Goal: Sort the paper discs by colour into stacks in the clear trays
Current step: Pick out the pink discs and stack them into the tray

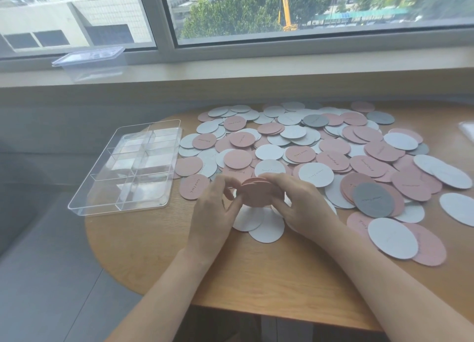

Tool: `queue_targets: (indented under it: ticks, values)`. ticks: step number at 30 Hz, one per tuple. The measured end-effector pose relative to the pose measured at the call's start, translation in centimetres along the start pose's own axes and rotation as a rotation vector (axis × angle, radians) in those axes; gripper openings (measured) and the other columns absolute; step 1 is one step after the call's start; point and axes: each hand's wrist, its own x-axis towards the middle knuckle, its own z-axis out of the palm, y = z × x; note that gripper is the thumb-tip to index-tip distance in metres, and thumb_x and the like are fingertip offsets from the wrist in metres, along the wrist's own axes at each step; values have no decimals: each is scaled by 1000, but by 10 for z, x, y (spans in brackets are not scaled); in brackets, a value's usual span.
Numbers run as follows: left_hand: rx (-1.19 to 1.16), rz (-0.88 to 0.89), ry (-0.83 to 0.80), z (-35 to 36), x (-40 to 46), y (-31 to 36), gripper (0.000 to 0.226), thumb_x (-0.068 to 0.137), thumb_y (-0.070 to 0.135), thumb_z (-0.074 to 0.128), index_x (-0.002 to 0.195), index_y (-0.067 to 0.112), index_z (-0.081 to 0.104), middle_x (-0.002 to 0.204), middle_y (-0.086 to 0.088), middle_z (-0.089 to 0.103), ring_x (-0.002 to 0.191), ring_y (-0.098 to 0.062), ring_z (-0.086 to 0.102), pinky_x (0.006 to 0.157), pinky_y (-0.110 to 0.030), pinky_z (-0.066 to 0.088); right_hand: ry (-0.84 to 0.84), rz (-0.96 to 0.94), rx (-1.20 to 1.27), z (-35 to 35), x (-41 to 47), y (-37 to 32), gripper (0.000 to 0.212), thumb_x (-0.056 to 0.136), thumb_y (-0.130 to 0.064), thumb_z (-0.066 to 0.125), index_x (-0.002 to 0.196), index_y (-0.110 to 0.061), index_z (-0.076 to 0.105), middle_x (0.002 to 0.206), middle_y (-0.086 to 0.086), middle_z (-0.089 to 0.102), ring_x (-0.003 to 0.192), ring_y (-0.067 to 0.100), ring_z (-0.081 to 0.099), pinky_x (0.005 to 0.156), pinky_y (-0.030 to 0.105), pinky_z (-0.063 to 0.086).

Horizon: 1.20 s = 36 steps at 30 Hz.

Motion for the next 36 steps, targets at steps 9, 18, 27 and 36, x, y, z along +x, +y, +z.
queue_targets:
  ticks: [9,18,27,36]
  values:
    - [97,168,-121,5,0,-4,59,91,4,65,146,19,50,108,15,54,89,-3,52,82,-9,42,-65,-7,-84,6,0,0,55,91,-6,48,146,-13,46,94,0,56,81,6,38,68,20,34]
    - [131,219,-152,7,0,-5,54,96,4,48,150,9,43,125,-4,62,112,-15,56,97,-19,42,-62,-20,-54,4,0,-2,52,93,-12,51,145,-12,46,98,0,57,86,11,46,73,18,35]
    - [138,205,-185,6,0,-5,50,98,9,48,147,14,48,127,3,65,112,-9,55,97,-10,37,-84,-6,-61,1,1,-1,45,93,-21,43,137,-17,54,103,0,64,91,21,56,79,29,47]
    - [392,118,-69,-17,12,-26,43,92,4,59,132,20,60,121,7,62,106,-18,52,94,-29,42,-89,45,-29,-5,-1,-2,38,93,-16,51,131,-18,58,110,0,67,95,18,56,80,28,44]
